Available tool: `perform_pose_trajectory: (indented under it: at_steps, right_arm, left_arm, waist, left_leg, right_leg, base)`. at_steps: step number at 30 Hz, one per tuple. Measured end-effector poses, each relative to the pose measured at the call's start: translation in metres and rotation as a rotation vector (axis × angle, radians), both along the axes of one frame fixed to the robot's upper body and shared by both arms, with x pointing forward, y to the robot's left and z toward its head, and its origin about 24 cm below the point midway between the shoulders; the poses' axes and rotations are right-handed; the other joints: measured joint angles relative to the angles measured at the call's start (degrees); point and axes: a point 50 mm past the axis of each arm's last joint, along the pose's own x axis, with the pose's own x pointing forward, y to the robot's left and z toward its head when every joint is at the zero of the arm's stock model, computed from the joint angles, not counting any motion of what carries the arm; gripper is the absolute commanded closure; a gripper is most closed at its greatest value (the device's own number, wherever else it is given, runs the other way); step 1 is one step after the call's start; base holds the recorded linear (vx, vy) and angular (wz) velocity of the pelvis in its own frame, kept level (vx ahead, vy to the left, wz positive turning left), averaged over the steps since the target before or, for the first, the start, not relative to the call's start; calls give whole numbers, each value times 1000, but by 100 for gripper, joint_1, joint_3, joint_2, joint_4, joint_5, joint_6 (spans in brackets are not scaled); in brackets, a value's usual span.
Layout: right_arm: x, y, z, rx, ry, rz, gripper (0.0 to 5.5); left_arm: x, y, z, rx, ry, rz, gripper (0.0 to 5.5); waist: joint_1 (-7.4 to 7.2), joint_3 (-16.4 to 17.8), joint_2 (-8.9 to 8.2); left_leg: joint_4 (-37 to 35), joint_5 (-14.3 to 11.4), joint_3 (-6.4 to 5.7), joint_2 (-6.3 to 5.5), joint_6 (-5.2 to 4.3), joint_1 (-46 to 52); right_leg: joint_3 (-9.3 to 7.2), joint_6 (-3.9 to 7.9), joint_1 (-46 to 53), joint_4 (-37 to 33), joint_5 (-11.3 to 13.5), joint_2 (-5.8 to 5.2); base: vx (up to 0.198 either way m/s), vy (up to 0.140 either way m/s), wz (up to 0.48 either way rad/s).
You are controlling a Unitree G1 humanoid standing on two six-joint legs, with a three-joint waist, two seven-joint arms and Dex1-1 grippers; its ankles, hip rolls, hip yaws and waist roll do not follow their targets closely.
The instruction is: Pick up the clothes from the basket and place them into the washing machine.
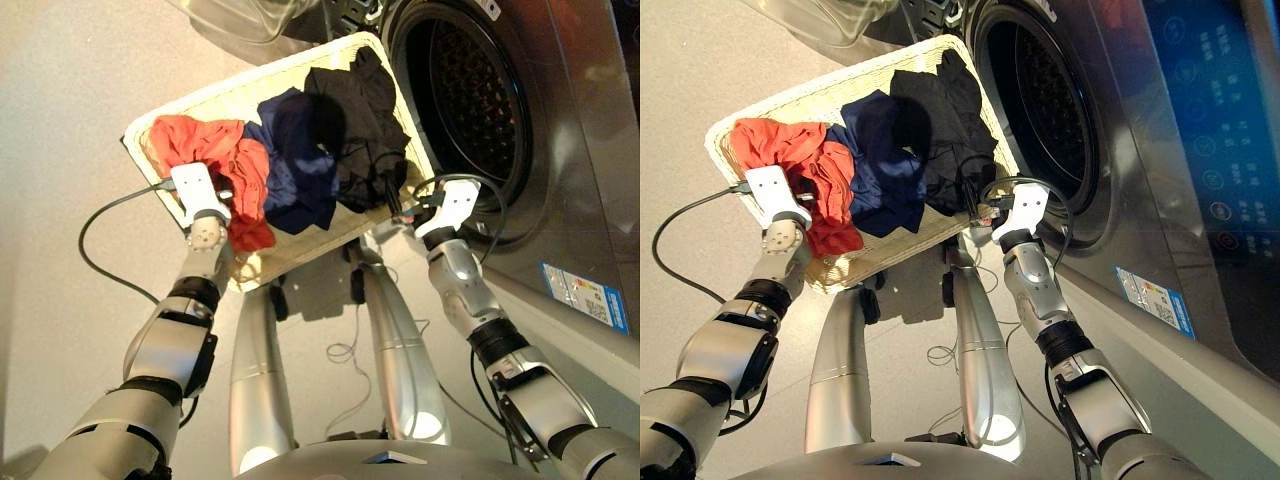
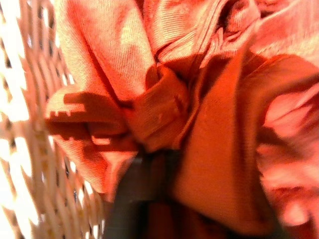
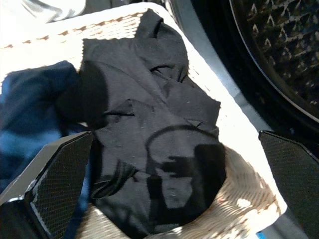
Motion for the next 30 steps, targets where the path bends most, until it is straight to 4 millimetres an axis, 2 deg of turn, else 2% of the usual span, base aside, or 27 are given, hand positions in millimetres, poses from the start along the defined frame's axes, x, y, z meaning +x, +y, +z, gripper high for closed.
perform_pose_trajectory:
  at_steps: [5, 7, 10, 14, 15, 21, 24, 30]
  right_arm:
    - [1, 1, 0, -10, 2, 11, 0]
    - [1, 1, -3, -28, 12, 11, 0]
    - [8, 11, -3, -180, -5, 42, 0]
    - [10, 17, -11, -379, -16, 72, 0]
    - [9, 17, -15, -435, -18, 81, 0]
    - [5, 31, -22, -676, -68, 172, 0]
    - [3, 41, -20, -747, -104, 232, 0]
    - [-3, 58, -10, -865, -214, 332, 0]
  left_arm:
    - [-2, -3, -6, -30, 3, -23, 550]
    - [-3, -9, -8, -49, -1, -46, 550]
    - [-8, -19, -16, -102, -15, -97, 550]
    - [-15, -33, -11, -195, -115, -164, 550]
    - [-17, -39, -10, -226, -139, -187, 550]
    - [-33, -67, 8, -376, -302, -328, 550]
    - [-39, -81, 17, -462, -361, -402, 550]
    - [-45, -106, 20, -606, -387, -495, 550]
  waist:
    - [67, -52, -73]
    - [110, -60, -85]
    - [196, -112, -71]
    - [365, -178, -23]
    - [453, -205, 20]
    - [658, -317, 218]
    - [670, -394, 347]
    - [743, -523, 624]
  left_leg:
    - [-162, 61, 29, -26, 25, 215]
    - [-304, 129, 33, -94, 16, 411]
    - [-773, 258, 36, -169, 0, 921]
    - [-1307, 468, 55, -223, -23, 1522]
    - [-1444, 503, 40, -226, -33, 1679]
    - [-1955, 619, -36, -250, -60, 2446]
    - [-2194, 700, -14, -307, -42, 2718]
    - [-2333, 733, 39, -312, -17, 2834]
  right_leg:
    - [8, -39, 152, -20, 26, -26]
    - [-3, -31, 273, -30, -10, -92]
    - [-15, -53, 663, -178, -9, -166]
    - [-30, -73, 1120, -446, 8, -197]
    - [-56, -76, 1256, -507, 9, -200]
    - [-199, -100, 1920, -711, -57, -230]
    - [-184, -73, 2082, -732, -98, -283]
    - [-141, -72, 2131, -766, -100, -281]
  base:
    - [-37, -9, 21]
    - [-45, -16, 56]
    - [6, -17, 31]
    - [19, -29, 12]
    - [39, -71, 44]
    - [11, -22, 23]
    - [0, 0, 0]
    - [0, 0, 0]
